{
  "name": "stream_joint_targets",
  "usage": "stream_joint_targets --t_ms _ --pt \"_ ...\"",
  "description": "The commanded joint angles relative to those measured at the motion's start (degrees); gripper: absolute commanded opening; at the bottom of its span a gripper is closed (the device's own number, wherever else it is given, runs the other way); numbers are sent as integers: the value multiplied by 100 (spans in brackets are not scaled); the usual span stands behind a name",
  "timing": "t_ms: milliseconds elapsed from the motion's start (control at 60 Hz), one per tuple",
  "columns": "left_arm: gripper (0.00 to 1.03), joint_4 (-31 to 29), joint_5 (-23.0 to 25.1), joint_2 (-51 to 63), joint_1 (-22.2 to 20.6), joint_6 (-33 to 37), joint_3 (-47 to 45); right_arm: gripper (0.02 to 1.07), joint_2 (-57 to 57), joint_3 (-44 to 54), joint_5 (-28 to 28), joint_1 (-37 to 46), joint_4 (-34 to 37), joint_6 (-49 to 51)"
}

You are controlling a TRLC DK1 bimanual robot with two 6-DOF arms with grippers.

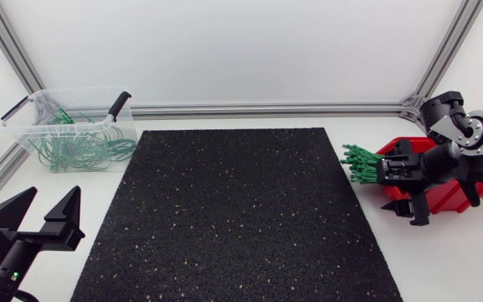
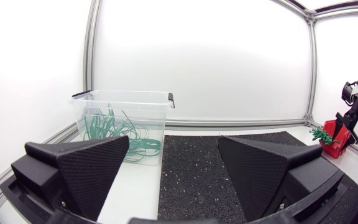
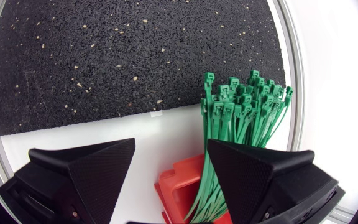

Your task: Take a green cable tie from the red box, thread the tail through the head to close it, then place it in the transparent bin on the left.

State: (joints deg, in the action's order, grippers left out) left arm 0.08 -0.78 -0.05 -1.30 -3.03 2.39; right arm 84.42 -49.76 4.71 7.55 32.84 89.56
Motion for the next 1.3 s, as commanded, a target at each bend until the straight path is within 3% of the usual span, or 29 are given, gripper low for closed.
stream_joint_targets --t_ms 0,500,600,1017,1133,1283 --pt "100 -157 -28 58 -2 -102 -213 87 -40 -140 48 -17 82 -35" --pt "100 -157 -28 76 -37 -102 -213 87 294 27 4 18 3 -17" --pt "100 -157 -28 76 -55 -102 -213 81 277 133 4 62 -23 62" --pt "100 -157 -28 76 -81 -110 -213 78 -93 441 -32 159 -41 237" --pt "100 -157 -28 76 -81 -110 -213 71 -128 458 -32 168 -217 246" --pt "100 -157 -28 85 -72 -110 -213 52 -260 546 4 168 -392 325"
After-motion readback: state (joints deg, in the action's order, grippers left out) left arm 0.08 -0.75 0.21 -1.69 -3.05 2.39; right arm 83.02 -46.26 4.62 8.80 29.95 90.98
